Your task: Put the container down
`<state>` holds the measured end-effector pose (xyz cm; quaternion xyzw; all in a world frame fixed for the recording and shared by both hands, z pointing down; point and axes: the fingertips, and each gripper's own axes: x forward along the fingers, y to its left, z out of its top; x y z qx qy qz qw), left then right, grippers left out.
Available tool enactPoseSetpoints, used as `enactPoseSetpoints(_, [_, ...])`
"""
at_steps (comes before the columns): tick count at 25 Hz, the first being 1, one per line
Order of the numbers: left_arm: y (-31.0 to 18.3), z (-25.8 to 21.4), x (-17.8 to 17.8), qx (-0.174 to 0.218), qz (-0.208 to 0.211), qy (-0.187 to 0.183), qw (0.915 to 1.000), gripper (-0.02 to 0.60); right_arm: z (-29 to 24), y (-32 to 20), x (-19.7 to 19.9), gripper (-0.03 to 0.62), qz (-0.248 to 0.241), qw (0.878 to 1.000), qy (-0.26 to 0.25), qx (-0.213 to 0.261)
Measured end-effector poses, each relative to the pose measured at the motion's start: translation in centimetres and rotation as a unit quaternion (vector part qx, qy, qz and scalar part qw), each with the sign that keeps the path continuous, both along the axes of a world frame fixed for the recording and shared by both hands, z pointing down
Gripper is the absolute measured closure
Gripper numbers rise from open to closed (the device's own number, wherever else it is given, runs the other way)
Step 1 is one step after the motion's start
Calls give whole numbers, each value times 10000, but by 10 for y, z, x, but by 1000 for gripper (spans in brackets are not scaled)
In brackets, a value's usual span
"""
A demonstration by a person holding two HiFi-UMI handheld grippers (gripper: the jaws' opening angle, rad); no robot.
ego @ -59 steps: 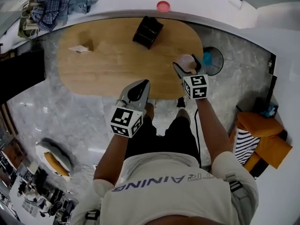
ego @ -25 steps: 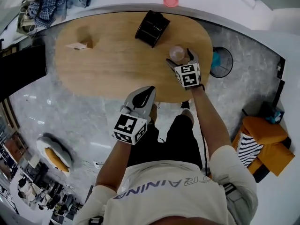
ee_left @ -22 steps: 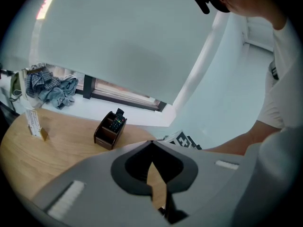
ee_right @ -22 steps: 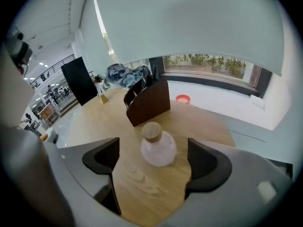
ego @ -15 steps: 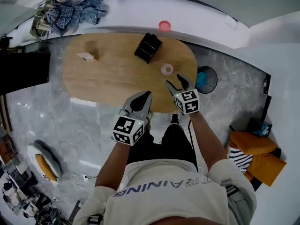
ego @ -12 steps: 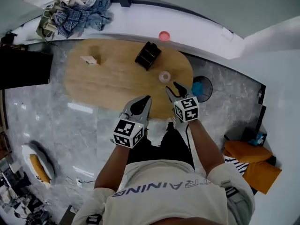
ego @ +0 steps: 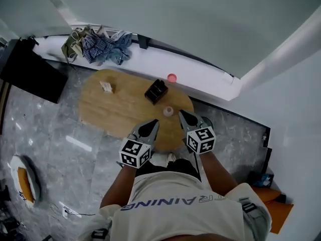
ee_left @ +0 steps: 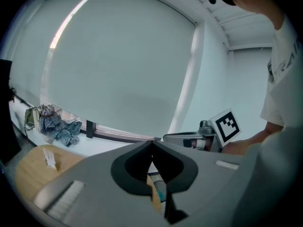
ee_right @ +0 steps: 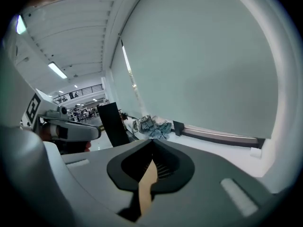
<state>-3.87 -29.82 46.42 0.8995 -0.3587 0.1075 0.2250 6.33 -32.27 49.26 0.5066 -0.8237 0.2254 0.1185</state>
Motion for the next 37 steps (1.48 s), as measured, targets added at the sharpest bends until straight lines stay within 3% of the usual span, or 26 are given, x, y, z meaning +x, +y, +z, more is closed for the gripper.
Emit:
enactPoseSetpoints(6, [14,-42,-4,445,-334,57,9984,581,-48,28,0,582,-106,9992,-68,386])
enactPoseSetpoints(15, [30,-75,2,811,-589,170,9948,581,-112,34,30,583,73,9932,357,1103])
enactPoseSetpoints(25, [37,-80,-1,821,-779,200,9934,581,-93,41,20,582,-261,9952,295,895])
enactPoseSetpoints(37, [32,-81,15,872,-751,178,9932,581,-93,35,35,582,-317,9946,356,922])
